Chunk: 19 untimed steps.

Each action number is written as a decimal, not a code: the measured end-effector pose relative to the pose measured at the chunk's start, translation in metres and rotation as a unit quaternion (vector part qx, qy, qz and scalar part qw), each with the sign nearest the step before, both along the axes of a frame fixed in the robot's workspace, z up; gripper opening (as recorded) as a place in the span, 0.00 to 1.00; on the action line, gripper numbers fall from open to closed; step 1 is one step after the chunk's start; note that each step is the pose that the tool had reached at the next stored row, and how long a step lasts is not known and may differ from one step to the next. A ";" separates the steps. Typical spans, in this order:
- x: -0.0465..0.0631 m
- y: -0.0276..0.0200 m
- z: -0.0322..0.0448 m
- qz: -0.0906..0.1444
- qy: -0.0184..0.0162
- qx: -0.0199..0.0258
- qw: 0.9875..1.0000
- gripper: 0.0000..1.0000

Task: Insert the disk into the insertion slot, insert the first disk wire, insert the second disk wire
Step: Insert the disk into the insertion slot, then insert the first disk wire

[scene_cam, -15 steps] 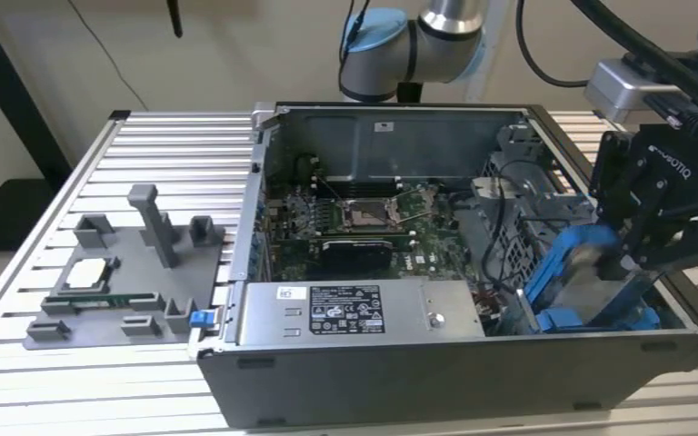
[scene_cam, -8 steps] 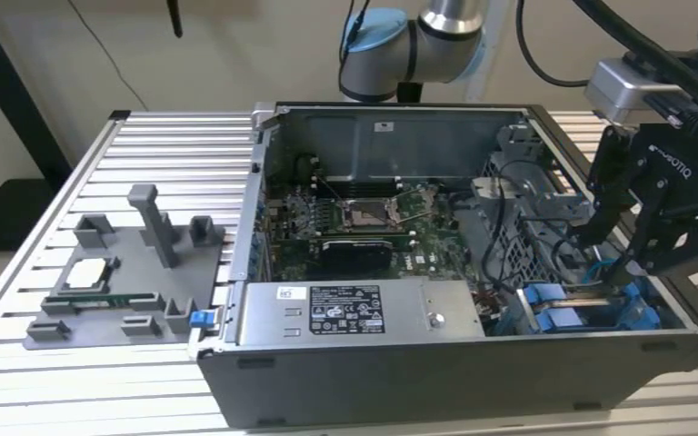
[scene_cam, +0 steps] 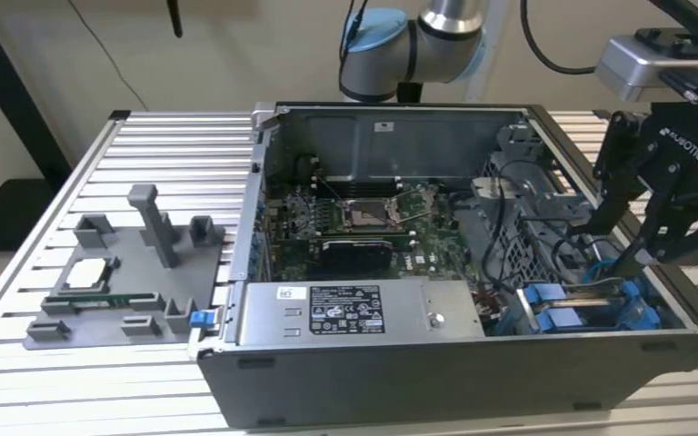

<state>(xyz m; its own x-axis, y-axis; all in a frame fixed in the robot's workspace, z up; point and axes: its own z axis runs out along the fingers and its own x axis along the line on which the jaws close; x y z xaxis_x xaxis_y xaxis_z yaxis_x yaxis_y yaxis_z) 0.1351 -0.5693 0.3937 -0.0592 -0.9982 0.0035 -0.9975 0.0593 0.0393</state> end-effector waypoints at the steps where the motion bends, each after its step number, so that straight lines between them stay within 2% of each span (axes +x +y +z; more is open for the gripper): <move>1: 0.000 0.0001 0.0015 0.000 0.000 0.000 1.000 1.00; 4: -0.001 0.0018 0.0034 0.000 0.000 0.000 1.000 1.00; 16: -0.013 0.0159 0.0045 0.000 0.000 0.000 1.000 1.00; 19: -0.014 0.0182 0.0040 0.004 -0.001 0.003 1.000 1.00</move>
<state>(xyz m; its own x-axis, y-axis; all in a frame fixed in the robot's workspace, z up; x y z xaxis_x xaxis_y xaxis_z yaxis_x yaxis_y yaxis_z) 0.1207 -0.5510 0.3977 -0.0518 -0.9987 -0.0036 -0.9980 0.0516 0.0370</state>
